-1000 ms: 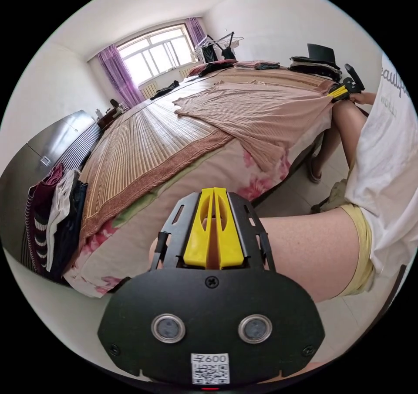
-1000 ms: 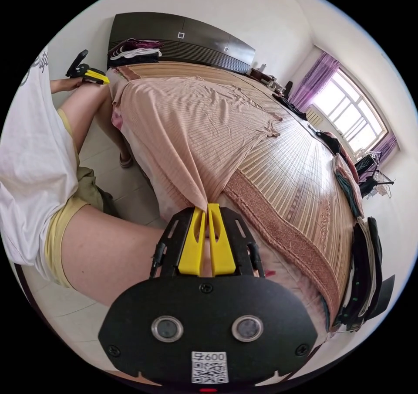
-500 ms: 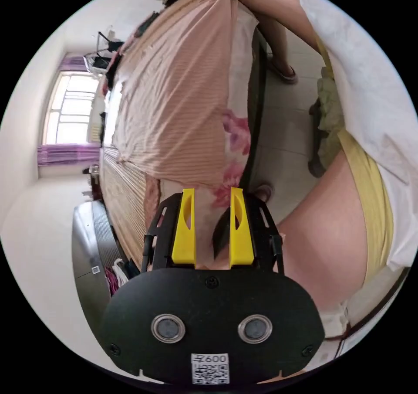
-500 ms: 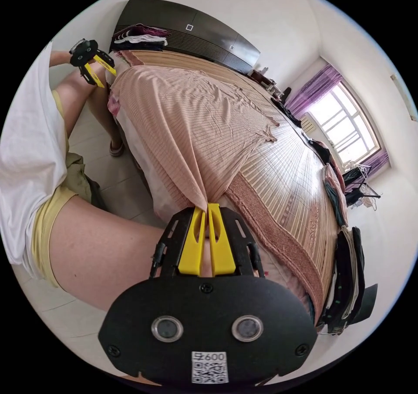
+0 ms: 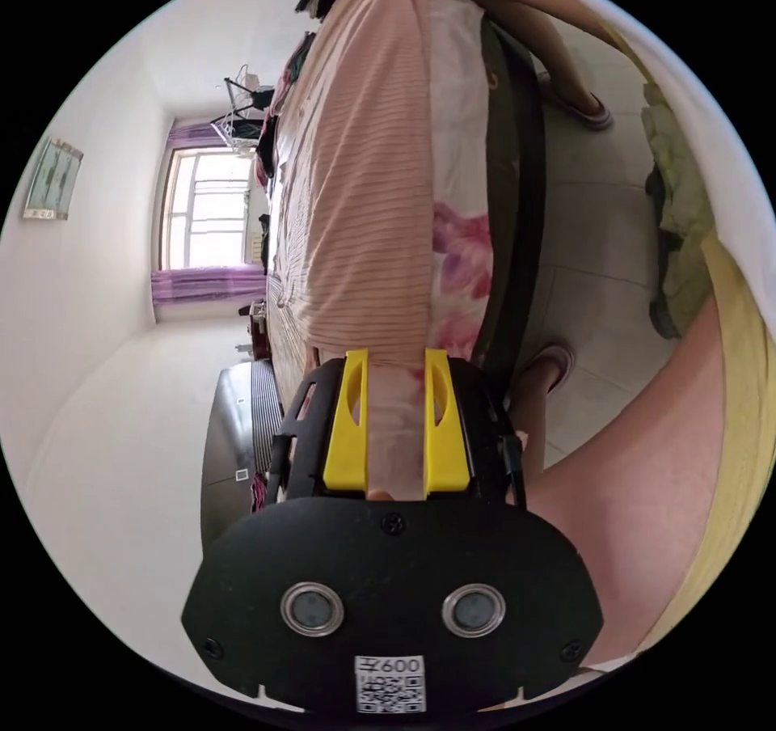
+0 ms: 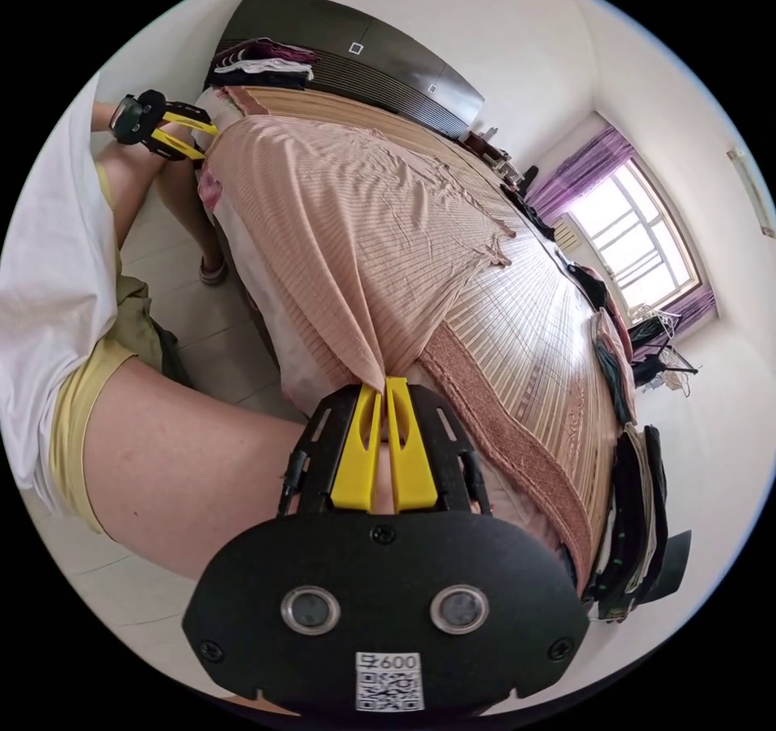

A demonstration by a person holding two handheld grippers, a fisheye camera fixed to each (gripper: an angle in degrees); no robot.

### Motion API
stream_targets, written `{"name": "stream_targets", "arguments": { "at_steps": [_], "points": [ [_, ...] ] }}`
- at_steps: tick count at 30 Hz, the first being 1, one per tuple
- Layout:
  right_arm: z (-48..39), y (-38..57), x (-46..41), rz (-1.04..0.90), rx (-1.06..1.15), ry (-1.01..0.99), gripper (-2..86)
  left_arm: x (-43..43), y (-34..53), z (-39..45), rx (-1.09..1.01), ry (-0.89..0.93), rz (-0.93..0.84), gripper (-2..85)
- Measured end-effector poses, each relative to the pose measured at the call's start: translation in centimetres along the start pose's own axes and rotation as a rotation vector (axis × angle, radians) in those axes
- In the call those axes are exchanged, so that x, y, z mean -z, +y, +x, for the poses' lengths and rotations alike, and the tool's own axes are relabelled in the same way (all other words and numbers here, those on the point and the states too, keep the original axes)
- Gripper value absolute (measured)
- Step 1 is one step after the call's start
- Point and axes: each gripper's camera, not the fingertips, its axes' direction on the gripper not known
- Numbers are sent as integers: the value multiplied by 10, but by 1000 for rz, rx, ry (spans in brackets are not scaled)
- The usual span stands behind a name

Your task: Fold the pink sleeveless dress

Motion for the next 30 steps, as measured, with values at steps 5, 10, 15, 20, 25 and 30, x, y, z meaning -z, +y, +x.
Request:
{"name": "stream_targets", "arguments": {
  "at_steps": [5,10,15,20,25,30],
  "points": [
    [-7,-4,4,1,-9,-6,-8,10,-15,20,-8,-69,-15,81],
    [-18,-10,7,0,-5,-1,-8,6,-32,20,5,-79,-50,52],
    [-25,-14,10,0,-5,-2,-8,15,-31,4,29,-95,-41,27],
    [-36,-22,17,-21,18,30,-8,31,-17,-30,34,-36,-67,21],
    [-51,-41,67,-29,53,64,-8,61,11,-96,44,-4,-191,19],
    [-36,-72,156,-55,116,62,-8,123,35,-186,178,22,-220,16]
  ]
}}
